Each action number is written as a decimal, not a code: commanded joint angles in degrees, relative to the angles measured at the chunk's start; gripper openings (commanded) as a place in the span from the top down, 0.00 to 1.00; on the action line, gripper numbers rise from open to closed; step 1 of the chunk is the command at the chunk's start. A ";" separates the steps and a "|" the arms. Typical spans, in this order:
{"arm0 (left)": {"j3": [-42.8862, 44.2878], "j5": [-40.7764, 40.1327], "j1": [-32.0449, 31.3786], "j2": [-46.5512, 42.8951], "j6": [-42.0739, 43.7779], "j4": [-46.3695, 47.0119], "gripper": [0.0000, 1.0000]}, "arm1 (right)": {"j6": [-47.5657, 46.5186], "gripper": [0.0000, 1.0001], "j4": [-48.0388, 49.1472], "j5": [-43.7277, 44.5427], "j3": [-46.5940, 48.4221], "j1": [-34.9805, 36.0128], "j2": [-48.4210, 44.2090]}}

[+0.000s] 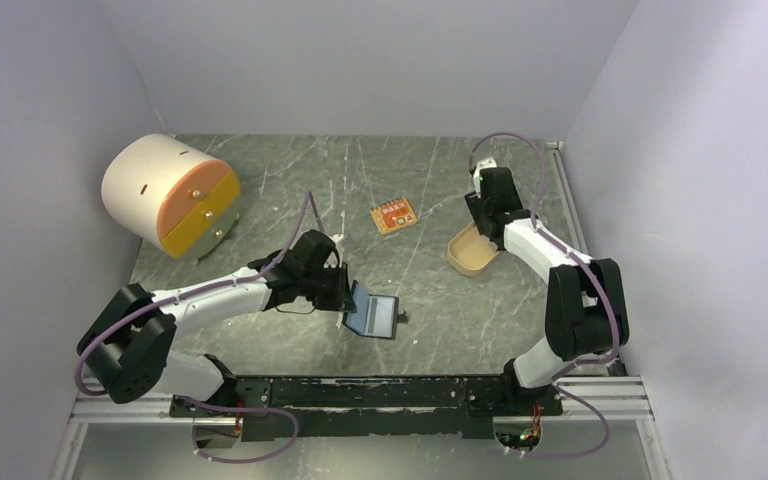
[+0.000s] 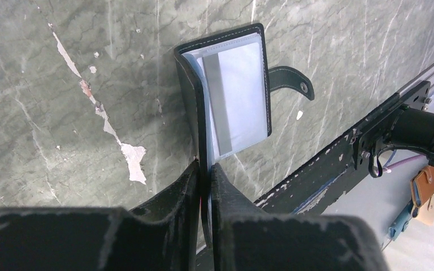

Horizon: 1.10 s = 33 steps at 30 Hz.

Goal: Put the credit cards into the card holder
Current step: Pick up the credit card from the storage box.

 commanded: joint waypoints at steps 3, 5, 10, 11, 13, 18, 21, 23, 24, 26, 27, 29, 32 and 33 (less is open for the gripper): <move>-1.53 0.98 0.02 -1.78 0.82 -0.03 0.84 | -4.76 0.33 -0.68 -6.21 1.55 -1.18 3.56; -1.56 1.01 -0.04 -2.15 0.96 -0.41 0.84 | -5.53 0.32 -0.17 -5.92 1.49 -1.27 4.29; -1.63 0.67 -0.06 -2.50 1.35 -1.18 0.84 | -6.68 0.30 0.01 -4.29 3.39 -1.27 6.39; -1.74 0.93 -0.04 -2.54 1.41 -0.95 0.84 | -6.94 0.30 0.35 -3.36 3.34 -1.27 6.82; -1.99 1.46 -0.06 -2.74 1.30 -0.47 0.84 | -7.74 0.30 1.70 -1.52 2.94 -1.27 7.50; -2.06 1.67 -0.07 -2.52 1.36 -0.67 0.85 | -7.58 0.31 2.05 0.21 3.52 -1.27 9.38; -2.07 1.80 -0.04 -2.62 1.41 -0.87 0.85 | -7.45 0.31 1.95 0.20 3.61 -1.28 9.88; -2.29 1.68 -0.01 -3.00 1.31 -0.99 0.85 | -7.46 0.31 2.24 -0.33 3.47 -1.27 10.07; -2.36 1.59 -0.04 -3.10 1.25 -1.16 0.85 | -7.39 0.31 2.02 -0.16 3.63 -1.27 10.45; -2.29 1.40 -0.03 -3.37 1.22 -1.51 0.85 | -7.68 0.32 2.02 0.42 3.56 -1.28 11.20; -2.28 1.36 -0.02 -3.49 1.28 -1.64 0.85 | -7.70 0.32 2.03 0.70 3.52 -1.27 11.34; -2.44 1.15 -0.04 -3.85 1.30 -1.83 0.85 | -7.49 0.34 1.79 1.26 3.59 -1.27 11.39; -2.82 0.92 -0.03 -4.08 1.15 -1.73 0.85 | -7.14 0.38 1.12 1.58 3.92 -1.27 10.68; -3.05 1.05 -0.02 -4.09 1.03 -1.50 0.85 | -7.00 0.40 0.93 1.74 4.07 -1.27 10.35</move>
